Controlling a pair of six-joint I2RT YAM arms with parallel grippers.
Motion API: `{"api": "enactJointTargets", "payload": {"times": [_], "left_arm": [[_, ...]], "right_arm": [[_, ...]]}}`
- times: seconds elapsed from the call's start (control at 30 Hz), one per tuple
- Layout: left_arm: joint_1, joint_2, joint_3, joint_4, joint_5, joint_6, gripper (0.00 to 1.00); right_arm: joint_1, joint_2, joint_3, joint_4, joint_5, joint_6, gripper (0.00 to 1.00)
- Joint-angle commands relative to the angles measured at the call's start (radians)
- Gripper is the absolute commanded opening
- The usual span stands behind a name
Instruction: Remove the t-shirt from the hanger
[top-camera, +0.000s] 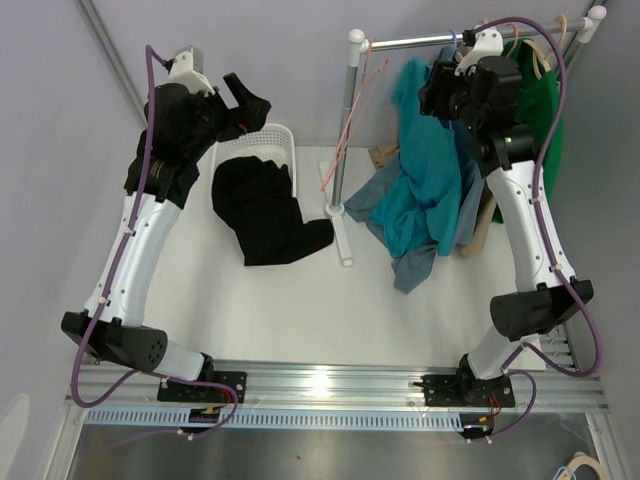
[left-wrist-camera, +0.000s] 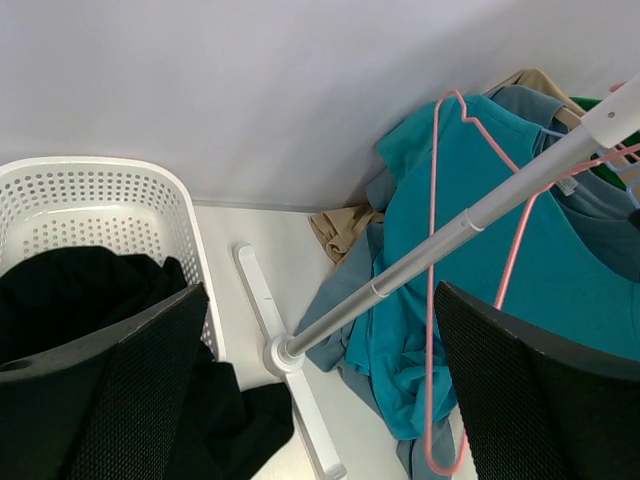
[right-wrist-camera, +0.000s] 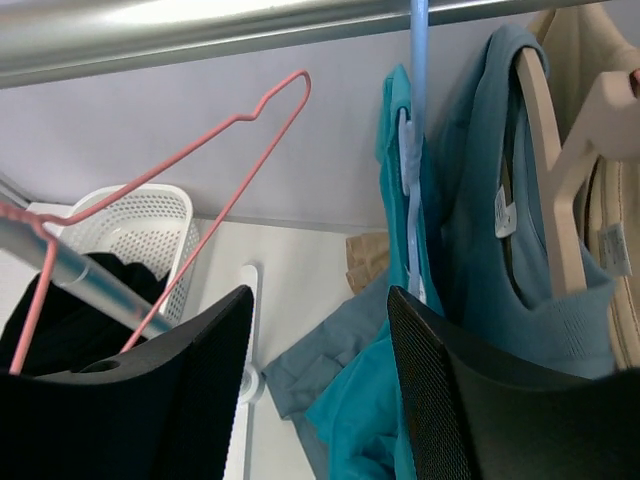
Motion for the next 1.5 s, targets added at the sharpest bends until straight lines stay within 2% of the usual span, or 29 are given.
{"api": "enactJointTargets", "payload": {"times": [0.0,0.3,0.53,0.67,0.8,0.87,0.9,0.93,0.97,1.23,1.4,1.47], "left_arm": [[-0.009,-0.046,-0.021,0.027,-0.002,-0.003,1.0],[-0.012,-0.074,-0.061,0.036,-0.009,0.005,0.99],[-0.014,-0.097,-0.078,0.039,-0.006,0.013,1.0],[-0.014,-0.109,-0.092,0.059,-0.015,0.016,0.99],[-0.014,-0.109,-0.074,0.033,-0.031,0.022,0.99],[-0.014,-0.13,-0.1,0.064,-0.034,0.013,0.99],[-0.014,-0.137,-0.109,0.078,-0.028,0.014,1.0],[-0.014,-0.14,-0.117,0.087,-0.025,0.016,0.99],[-0.014,-0.141,-0.115,0.093,-0.026,0.017,1.0],[-0.014,-0.14,-0.123,0.105,-0.022,0.022,1.0],[-0.051,-0.161,-0.123,0.105,-0.06,0.05,0.99],[-0.067,-0.192,-0.142,0.133,-0.075,0.057,0.99]], "right_arm": [[-0.006,-0.101,-0.032,0.06,-0.032,0.011,0.61],[-0.015,-0.097,-0.023,0.046,0.02,-0.017,0.65],[-0.02,0.02,0.086,0.02,0.026,-0.043,0.66],[-0.021,0.061,0.1,0.085,0.025,-0.054,0.64],[-0.024,0.127,0.165,0.077,0.054,-0.034,0.59],[-0.023,0.14,0.155,0.114,0.069,-0.035,0.45],[-0.023,0.143,0.142,0.129,0.08,-0.038,0.34],[-0.023,0.147,0.134,0.146,0.095,-0.041,0.19],[-0.023,0.149,0.129,0.166,0.132,-0.041,0.0],[-0.014,0.13,0.169,0.217,0.118,-0.058,0.0],[0.005,0.078,0.197,0.195,0.083,-0.064,0.0],[0.017,0.042,0.197,0.142,0.135,-0.049,0.0]]}}
